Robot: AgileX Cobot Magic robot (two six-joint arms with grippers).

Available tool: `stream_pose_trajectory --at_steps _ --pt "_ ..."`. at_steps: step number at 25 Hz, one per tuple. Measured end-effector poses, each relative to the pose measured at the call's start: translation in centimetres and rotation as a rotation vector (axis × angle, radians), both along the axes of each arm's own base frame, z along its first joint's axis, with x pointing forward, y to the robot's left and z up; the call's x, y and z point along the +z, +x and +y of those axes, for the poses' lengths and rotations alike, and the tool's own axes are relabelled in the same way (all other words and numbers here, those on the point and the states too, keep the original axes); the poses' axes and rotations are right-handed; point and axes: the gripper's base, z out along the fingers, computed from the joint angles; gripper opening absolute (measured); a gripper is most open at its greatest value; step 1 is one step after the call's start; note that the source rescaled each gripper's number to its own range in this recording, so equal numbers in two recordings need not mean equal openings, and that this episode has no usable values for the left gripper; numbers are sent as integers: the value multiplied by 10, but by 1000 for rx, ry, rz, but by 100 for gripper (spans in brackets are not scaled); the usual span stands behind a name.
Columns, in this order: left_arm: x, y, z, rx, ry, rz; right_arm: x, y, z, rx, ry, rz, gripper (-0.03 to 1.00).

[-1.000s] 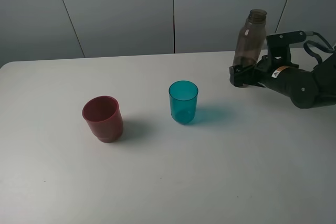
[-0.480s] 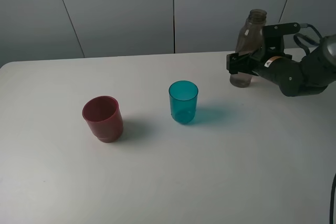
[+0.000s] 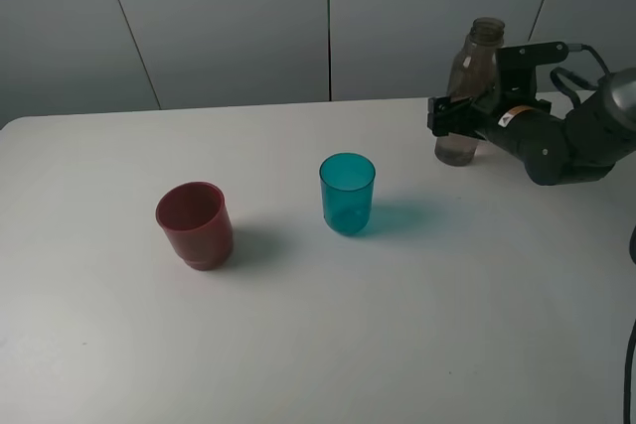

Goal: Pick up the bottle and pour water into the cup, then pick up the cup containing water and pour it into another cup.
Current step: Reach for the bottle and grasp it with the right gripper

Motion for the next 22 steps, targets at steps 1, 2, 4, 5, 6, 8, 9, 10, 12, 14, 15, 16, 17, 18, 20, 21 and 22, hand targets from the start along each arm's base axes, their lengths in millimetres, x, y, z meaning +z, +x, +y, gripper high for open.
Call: stream_pose_trajectory --at_steps 1,2,4,5,6,8,9,10,12,14,15,16,17,18,20,21,22 --pt "0 0 0 0 0 0 -1 0 0 0 0 0 100" --pt "0 0 0 0 0 0 -1 0 0 0 0 -1 100" --pt "0 0 0 0 0 0 -2 0 0 -1 3 0 100" --pt "0 0 0 0 0 0 -1 0 0 -1 4 -5 100" --pt "0 0 0 0 0 0 -1 0 0 -1 4 -10 100" --pt "0 0 0 0 0 0 0 0 0 -3 6 -16 100" --pt "0 0 0 0 0 0 0 1 0 -3 8 -18 100" --pt "0 0 0 0 0 0 0 1 0 -3 8 -18 100" --pt "0 0 0 0 0 0 0 1 0 -8 13 -19 100" --pt "0 0 0 0 0 0 0 1 0 -11 18 -20 100" --pt "0 0 0 0 0 0 0 1 -1 -16 27 -19 100" --pt "0 0 0 0 0 0 0 1 -1 -19 28 -19 100" --pt "0 0 0 0 0 0 0 1 -1 -19 28 -19 100" --pt "0 0 0 0 0 0 0 1 -1 -23 29 -21 100" --pt "0 0 0 0 0 0 1 1 -1 -25 32 -32 100" --pt "0 0 0 0 0 0 2 1 -1 -25 32 -37 100" --pt "0 0 0 0 0 0 2 1 -1 -25 32 -39 100"
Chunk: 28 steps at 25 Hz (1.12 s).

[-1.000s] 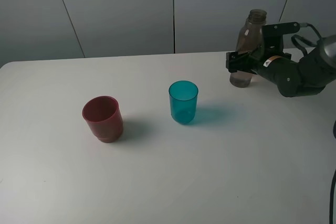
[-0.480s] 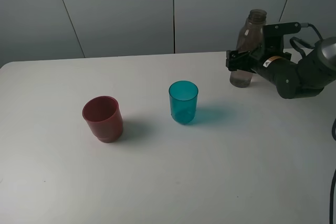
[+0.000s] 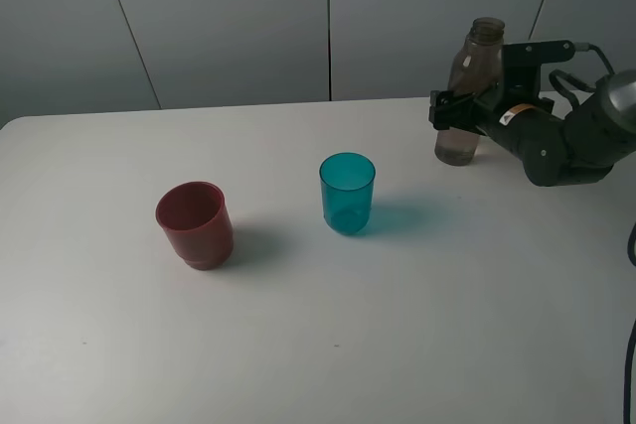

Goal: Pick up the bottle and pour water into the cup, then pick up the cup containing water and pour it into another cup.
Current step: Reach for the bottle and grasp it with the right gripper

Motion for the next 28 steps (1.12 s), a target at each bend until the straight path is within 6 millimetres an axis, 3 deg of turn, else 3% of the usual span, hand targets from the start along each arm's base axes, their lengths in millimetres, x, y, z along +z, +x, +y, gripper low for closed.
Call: stream_pose_trajectory --at_steps 20,21,22,23,24,28 --pt "0 0 0 -3 6 1 0 0 0 3 8 -2 99" --pt "0 0 0 -3 6 1 0 0 1 5 7 -2 86" --pt "0 0 0 -3 6 1 0 0 1 9 5 -2 61" --pt "0 0 0 -3 6 1 0 0 1 11 5 -2 7" --pt "0 0 0 -3 6 1 0 0 1 13 4 -2 1" --pt "0 0 0 -3 6 1 0 0 1 13 4 -2 0"
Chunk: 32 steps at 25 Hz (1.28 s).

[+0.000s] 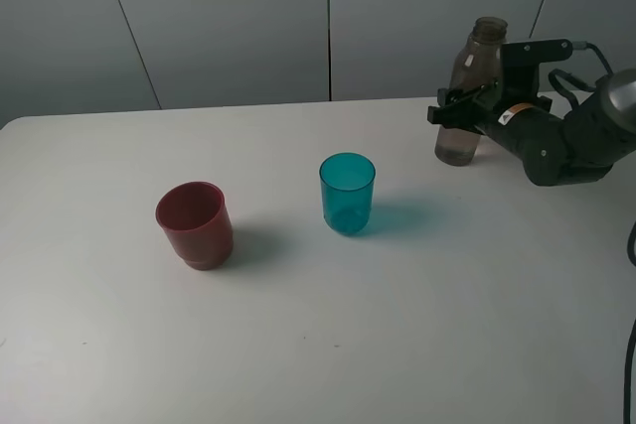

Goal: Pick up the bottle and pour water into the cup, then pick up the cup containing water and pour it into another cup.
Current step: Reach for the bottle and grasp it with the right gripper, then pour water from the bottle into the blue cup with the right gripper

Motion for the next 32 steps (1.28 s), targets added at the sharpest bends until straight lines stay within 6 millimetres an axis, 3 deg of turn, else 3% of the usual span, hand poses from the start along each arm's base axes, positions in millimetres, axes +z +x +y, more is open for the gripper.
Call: stream_pose_trajectory --at_steps 8,17,24,32 --pt "0 0 0 0 0 0 0 0 2 27 -12 5 0" --pt "0 0 0 3 -6 -1 23 -6 13 179 -170 42 0" --pt "0 0 0 0 0 0 45 -15 45 338 -276 -49 0" --pt "0 0 0 0 0 0 42 -31 81 516 -502 -105 0"
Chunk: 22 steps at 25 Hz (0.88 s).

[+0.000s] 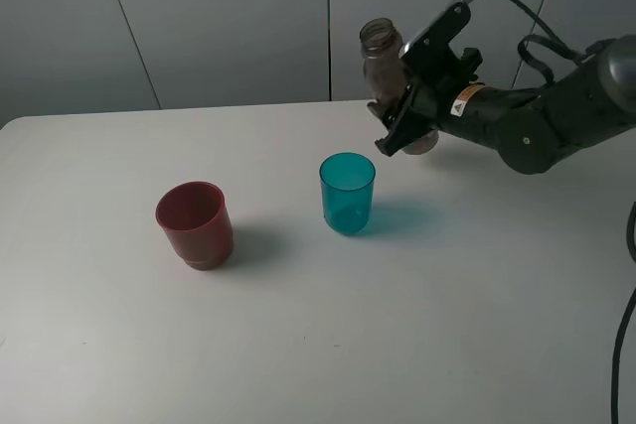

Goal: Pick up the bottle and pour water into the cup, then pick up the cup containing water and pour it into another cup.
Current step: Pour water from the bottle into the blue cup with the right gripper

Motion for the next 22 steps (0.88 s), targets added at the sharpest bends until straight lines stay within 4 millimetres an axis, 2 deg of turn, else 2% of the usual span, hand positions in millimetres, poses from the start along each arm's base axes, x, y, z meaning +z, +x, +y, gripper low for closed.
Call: stream_pose_trajectory --at_steps 8,15,22 --pt "0 0 0 0 0 0 -7 -13 11 103 -258 -96 0" --pt "0 0 0 0 0 0 -7 -14 12 190 -453 -197 0" --pt "0 0 0 0 0 0 -7 -14 12 246 -576 -261 0"
